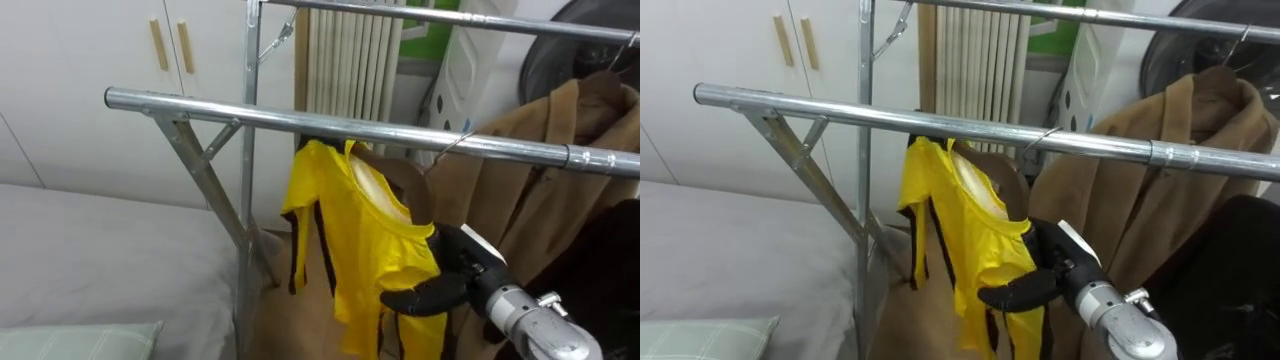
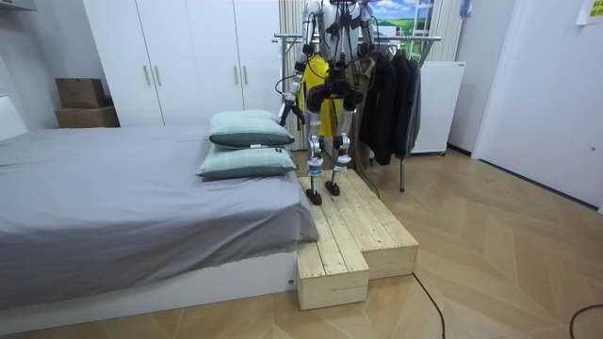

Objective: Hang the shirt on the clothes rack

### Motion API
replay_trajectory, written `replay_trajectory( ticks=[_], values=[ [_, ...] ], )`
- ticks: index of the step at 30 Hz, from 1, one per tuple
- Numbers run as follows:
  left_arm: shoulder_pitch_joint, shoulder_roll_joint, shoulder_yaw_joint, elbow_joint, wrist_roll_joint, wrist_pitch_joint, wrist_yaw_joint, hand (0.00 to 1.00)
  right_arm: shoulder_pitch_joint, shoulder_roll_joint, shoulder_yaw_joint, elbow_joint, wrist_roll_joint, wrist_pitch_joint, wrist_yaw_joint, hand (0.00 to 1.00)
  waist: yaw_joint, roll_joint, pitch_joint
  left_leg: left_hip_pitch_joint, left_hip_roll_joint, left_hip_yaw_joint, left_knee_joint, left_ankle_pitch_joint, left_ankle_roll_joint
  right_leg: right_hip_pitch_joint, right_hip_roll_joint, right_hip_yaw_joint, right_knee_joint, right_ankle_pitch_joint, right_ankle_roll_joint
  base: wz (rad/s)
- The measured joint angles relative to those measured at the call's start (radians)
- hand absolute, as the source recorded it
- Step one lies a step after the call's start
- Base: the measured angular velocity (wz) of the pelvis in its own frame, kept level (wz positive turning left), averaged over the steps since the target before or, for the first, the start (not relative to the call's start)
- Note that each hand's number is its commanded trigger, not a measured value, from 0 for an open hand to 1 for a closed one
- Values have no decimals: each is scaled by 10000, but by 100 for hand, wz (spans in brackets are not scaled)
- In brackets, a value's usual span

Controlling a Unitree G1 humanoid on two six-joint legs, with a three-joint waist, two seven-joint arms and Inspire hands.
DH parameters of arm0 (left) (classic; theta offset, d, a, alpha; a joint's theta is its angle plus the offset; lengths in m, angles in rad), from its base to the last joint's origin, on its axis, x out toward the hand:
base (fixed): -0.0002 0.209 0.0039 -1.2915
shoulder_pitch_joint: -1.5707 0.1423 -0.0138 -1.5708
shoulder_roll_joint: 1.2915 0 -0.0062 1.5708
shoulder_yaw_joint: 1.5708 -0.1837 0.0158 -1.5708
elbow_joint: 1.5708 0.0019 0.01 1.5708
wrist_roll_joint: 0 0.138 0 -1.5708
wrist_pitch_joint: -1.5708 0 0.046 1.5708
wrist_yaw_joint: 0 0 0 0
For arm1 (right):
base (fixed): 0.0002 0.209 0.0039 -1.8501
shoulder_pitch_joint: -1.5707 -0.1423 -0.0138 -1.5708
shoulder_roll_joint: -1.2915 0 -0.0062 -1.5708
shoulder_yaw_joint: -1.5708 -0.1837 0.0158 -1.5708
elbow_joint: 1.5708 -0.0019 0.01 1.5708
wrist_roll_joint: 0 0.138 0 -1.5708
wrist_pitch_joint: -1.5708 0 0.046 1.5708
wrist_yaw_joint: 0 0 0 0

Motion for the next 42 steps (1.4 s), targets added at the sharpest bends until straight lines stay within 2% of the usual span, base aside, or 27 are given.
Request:
replay_trajectory(
  ticks=[8,12,33,37,42],
  values=[
    [0,0,-96,-3,1,1,0,0,3,38,96,-505,-1,89,18,0,11,7,-21,-43,2,-7,33,-1,0,-25,-2,-2,67,3,-5,0],
    [9,0,-89,-3,3,1,-14,0,3,38,96,-708,-17,96,32,0,15,32,-86,-25,-2,-8,107,-2,2,-35,-5,-7,77,4,-6,0],
    [28,0,-74,-6,12,2,-28,0,127,39,90,-940,-328,135,2,0,-16,22,-91,-31,-26,-15,142,-1,9,6,-31,6,71,0,5,0],
    [59,-1,-96,-6,4,2,-41,0,128,56,83,-877,-399,313,-205,0,-112,15,-87,-30,-40,-32,138,11,31,11,-58,-29,68,-4,15,1],
    [154,-1,-87,-2,3,2,-65,0,147,63,32,-817,-627,313,-338,0,-278,0,-77,-16,-48,-31,119,14,39,43,-71,-33,68,-13,27,0]
  ],
)
